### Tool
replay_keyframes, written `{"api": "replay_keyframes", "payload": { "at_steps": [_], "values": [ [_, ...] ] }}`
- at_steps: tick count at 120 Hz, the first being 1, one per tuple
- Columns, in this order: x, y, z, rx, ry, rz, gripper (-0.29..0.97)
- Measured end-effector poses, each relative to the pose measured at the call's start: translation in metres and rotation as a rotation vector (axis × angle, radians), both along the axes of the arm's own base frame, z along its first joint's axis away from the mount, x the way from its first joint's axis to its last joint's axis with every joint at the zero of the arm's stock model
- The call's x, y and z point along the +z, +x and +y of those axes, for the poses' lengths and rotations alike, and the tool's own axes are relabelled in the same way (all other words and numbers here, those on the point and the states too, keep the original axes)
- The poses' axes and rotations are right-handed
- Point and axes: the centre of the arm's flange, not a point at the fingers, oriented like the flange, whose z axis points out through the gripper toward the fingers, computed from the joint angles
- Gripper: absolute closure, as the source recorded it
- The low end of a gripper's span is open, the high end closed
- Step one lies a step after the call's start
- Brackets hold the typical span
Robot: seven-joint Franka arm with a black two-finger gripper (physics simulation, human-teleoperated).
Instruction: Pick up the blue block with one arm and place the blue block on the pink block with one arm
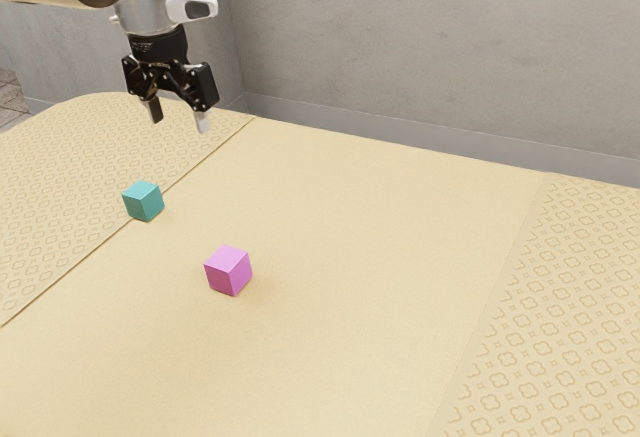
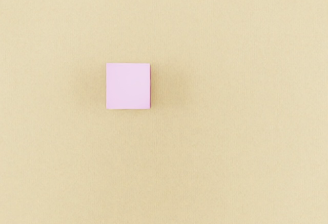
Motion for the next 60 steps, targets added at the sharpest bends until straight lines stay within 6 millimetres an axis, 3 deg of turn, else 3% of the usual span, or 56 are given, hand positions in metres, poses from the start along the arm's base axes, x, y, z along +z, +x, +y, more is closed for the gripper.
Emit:
{"api": "replay_keyframes", "payload": {
  "at_steps": [6, 12, 17, 23, 60],
  "values": [
    [0.030, 0.034, 0.002, -0.012, -0.015, -0.055, 0.00],
    [0.044, 0.046, 0.023, 0.006, -0.037, -0.068, 0.00],
    [0.048, 0.047, 0.041, 0.028, -0.046, -0.059, 0.00],
    [0.049, 0.046, 0.050, 0.037, -0.050, -0.043, 0.00],
    [0.044, 0.039, 0.053, 0.036, -0.049, 0.030, 0.00]
  ]
}}
